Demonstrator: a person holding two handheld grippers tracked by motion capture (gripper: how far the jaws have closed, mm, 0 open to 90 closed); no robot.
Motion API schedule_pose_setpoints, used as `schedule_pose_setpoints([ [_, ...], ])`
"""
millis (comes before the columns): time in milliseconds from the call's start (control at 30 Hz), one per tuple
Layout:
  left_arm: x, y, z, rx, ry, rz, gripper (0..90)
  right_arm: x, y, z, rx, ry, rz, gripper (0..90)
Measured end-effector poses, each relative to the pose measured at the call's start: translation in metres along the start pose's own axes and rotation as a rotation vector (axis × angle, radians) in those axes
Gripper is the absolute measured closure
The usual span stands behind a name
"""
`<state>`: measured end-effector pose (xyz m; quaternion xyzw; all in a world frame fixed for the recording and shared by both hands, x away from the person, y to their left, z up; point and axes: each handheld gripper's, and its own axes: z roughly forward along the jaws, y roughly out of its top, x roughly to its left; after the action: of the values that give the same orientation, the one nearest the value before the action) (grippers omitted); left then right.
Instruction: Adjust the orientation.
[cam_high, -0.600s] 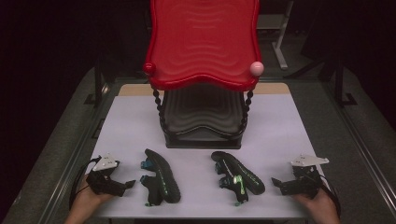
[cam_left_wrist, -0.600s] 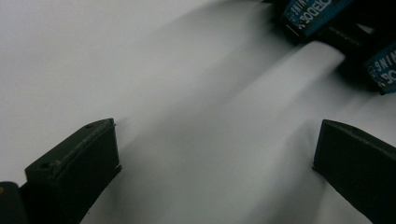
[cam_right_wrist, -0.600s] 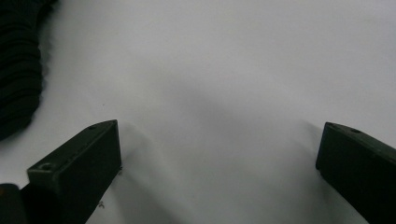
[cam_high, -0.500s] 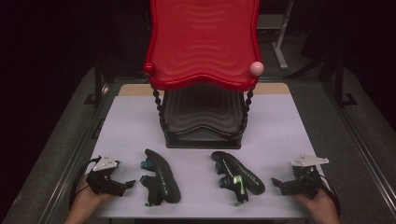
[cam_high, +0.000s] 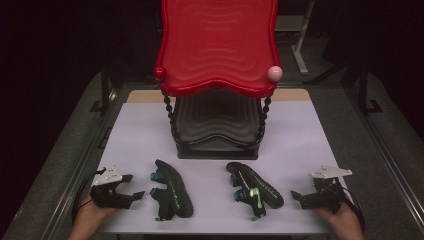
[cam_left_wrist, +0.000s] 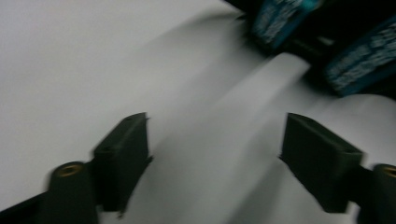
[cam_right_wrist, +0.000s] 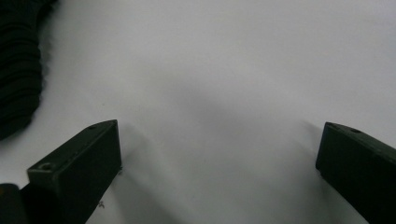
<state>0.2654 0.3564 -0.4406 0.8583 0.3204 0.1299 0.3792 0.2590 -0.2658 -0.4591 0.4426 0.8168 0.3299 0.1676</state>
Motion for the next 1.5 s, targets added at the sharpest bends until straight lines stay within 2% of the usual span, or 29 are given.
schedule_pose_setpoints([
  [33, -0.002, 0.003, -0.007, -0.039, -0.037, 0.019, 48.5, 0.0, 0.0, 0.0, 0.0, 0.0, 0.0, 0.0],
  [67, -0.002, 0.003, -0.007, -0.039, -0.037, 0.019, 56.3, 0.0, 0.0, 0.0, 0.0, 0.0, 0.0, 0.0],
  [100, -0.005, 0.007, -0.013, -0.065, -0.065, 0.031, 64.3, 0.0, 0.0, 0.0, 0.0, 0.0, 0.0, 0.0],
  [133, -0.005, 0.007, -0.013, -0.065, -0.065, 0.031, 71.1, 0.0, 0.0, 0.0, 0.0, 0.0, 0.0, 0.0],
  [167, -0.009, 0.013, -0.018, -0.098, -0.086, 0.035, 77.8, 0.0, 0.0, 0.0, 0.0, 0.0, 0.0, 0.0],
  [233, -0.012, 0.02, -0.023, -0.132, -0.113, 0.036, 89.0, 0.0, 0.0, 0.0, 0.0, 0.0, 0.001, 0.0],
  [267, -0.012, 0.02, -0.023, -0.132, -0.113, 0.036, 90.0, 0.0, 0.0, 0.0, 0.0, 0.0, 0.0, 0.0],
  [300, -0.017, 0.026, -0.025, -0.161, -0.142, 0.039, 90.0, 0.0, 0.0, 0.0, 0.0, 0.0, 0.0, 0.0],
  [333, -0.017, 0.026, -0.025, -0.161, -0.142, 0.039, 90.0, 0.0, 0.0, 0.0, 0.0, 0.0, 0.0, 0.0],
  [400, -0.026, 0.034, -0.025, -0.191, -0.183, 0.053, 90.0, 0.0, 0.0, 0.0, 0.0, 0.0, 0.0, 0.0],
  [500, -0.034, 0.041, -0.02, -0.2, -0.222, 0.07, 90.0, 0.0, 0.0, 0.0, 0.0, 0.0, 0.0, 0.0],
  [533, -0.034, 0.041, -0.02, -0.2, -0.222, 0.07, 90.0, 0.0, 0.0, 0.0, 0.0, 0.0, 0.0, 0.0],
  [567, -0.038, 0.045, -0.017, -0.2, -0.245, 0.083, 90.0, 0.0, 0.0, 0.0, 0.0, 0.0, 0.0, 0.0],
  [633, -0.041, 0.047, -0.014, -0.193, -0.245, 0.096, 90.0, 0.0, 0.0, 0.0, 0.0, 0.0, 0.0, 0.0],
  [800, -0.041, 0.045, -0.014, -0.184, -0.244, 0.092, 90.0, 0.0, 0.0, 0.0, 0.0, 0.0, 0.0, 0.0],
  [933, -0.037, 0.038, -0.019, -0.176, -0.234, 0.075, 90.0, 0.0, 0.0, 0.0, -0.001, 0.0, -0.001, 0.0],
  [1067, -0.033, 0.027, -0.023, -0.144, -0.22, 0.065, 90.0, 0.0, 0.0, 0.0, -0.001, -0.001, -0.001, 0.0],
  [1100, -0.034, 0.021, -0.022, -0.124, -0.223, 0.058, 90.0, 0.0, 0.0, 0.0, -0.001, -0.001, -0.002, 0.0],
  [1267, -0.036, 0.014, -0.014, -0.076, -0.233, 0.059, 90.0, 0.0, 0.0, 0.0, 0.0, -0.001, -0.001, 0.0],
  [1300, -0.037, 0.015, -0.009, -0.061, -0.251, 0.063, 90.0, 0.0, 0.0, 0.0, 0.0, -0.001, 0.0, 0.0],
  [1400, -0.04, 0.016, -0.005, -0.052, -0.258, 0.072, 90.0, 0.0, 0.0, 0.0, -0.001, -0.001, -0.002, 0.0],
  [1467, -0.041, 0.017, -0.004, -0.057, -0.262, 0.076, 90.0, 0.0, 0.0, 0.0, -0.001, -0.001, -0.002, 0.0],
  [1500, -0.04, 0.019, -0.005, -0.075, -0.271, 0.066, 90.0, 0.0, 0.0, 0.0, -0.001, -0.001, -0.002, 0.0],
])
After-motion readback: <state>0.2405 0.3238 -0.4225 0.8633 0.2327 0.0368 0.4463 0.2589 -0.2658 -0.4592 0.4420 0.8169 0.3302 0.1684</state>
